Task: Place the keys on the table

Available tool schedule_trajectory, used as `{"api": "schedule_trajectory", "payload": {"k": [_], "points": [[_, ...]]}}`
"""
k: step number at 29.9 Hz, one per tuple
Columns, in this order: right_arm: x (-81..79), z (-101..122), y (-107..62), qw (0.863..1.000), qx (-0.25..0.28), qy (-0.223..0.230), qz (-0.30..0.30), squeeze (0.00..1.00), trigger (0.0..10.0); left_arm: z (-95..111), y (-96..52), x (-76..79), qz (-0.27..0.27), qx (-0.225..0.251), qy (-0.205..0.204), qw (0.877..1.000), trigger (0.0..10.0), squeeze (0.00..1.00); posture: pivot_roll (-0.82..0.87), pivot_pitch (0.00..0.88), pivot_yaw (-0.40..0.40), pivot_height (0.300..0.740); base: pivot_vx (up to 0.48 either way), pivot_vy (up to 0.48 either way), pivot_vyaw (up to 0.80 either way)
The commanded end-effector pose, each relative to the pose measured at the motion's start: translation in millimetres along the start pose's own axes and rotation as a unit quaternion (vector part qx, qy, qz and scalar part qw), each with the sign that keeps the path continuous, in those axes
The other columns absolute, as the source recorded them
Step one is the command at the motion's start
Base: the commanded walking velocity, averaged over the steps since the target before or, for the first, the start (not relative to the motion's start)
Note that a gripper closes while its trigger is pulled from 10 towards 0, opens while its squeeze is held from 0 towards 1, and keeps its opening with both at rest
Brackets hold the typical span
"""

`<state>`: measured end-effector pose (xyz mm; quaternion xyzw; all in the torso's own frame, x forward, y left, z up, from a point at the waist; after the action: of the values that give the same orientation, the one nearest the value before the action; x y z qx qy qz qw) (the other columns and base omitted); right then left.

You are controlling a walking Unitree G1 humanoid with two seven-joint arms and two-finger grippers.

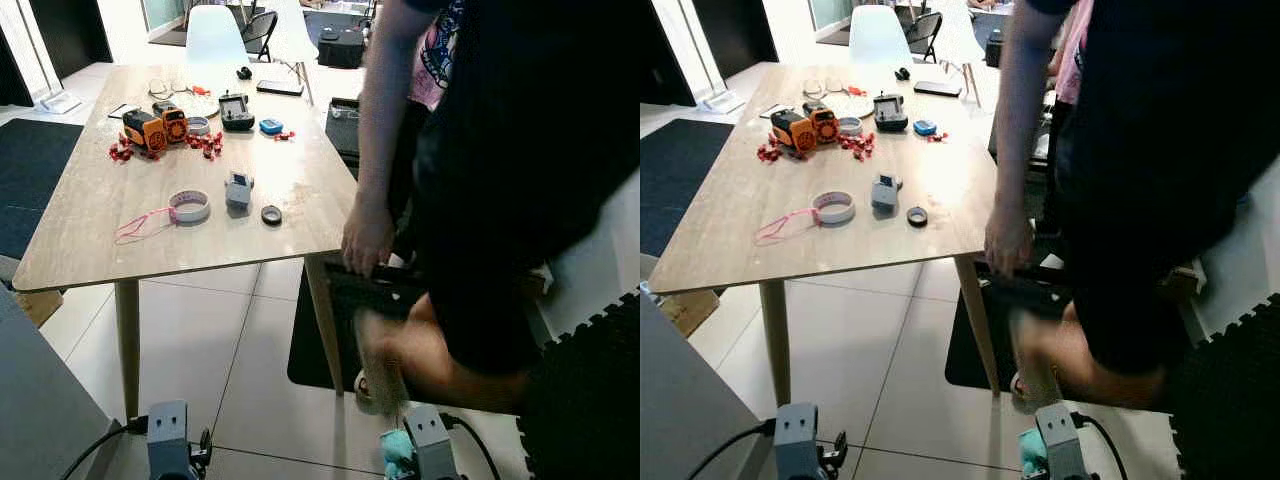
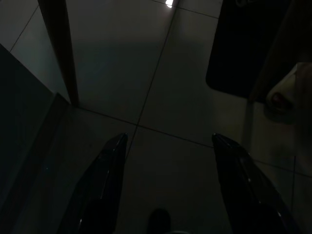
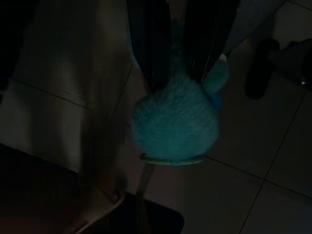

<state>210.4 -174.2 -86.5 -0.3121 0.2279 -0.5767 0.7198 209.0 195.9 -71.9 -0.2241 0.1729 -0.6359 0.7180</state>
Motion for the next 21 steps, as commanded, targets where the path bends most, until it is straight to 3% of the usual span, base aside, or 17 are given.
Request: {"api": "schedule_trajectory", "payload": {"k": [1, 21], "points": [[2.4, -7.2, -2.2, 1.000, -0.013, 0.003, -0.006, 0.00, 10.0, -5.6, -2.2, 5.2, -0.007, -0.007, 0.000, 1.000, 10.0, 0.00, 0.04, 0.049, -0.050, 0.740, 0.000, 0.000, 0.00], [3.5, -6.8, -2.6, 1.000, -0.010, -0.001, -0.005, 0.00, 10.0, -8.3, -3.8, 5.7, -0.008, -0.009, 0.001, 1.000, 10.0, 0.00, 0.04, 0.035, -0.055, 0.740, 0.000, 0.000, 0.00]]}}
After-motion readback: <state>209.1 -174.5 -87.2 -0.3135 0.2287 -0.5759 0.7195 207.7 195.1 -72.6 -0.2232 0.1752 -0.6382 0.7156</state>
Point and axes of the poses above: a point about 5 cm out from each wrist's last joint towards the gripper, its own y axis pointing out of the wrist towards the gripper, its own z axis along the axis of the wrist's last joint, x = y × z, the point moved 2 cm from there along y, pointing out of the wrist towards the gripper
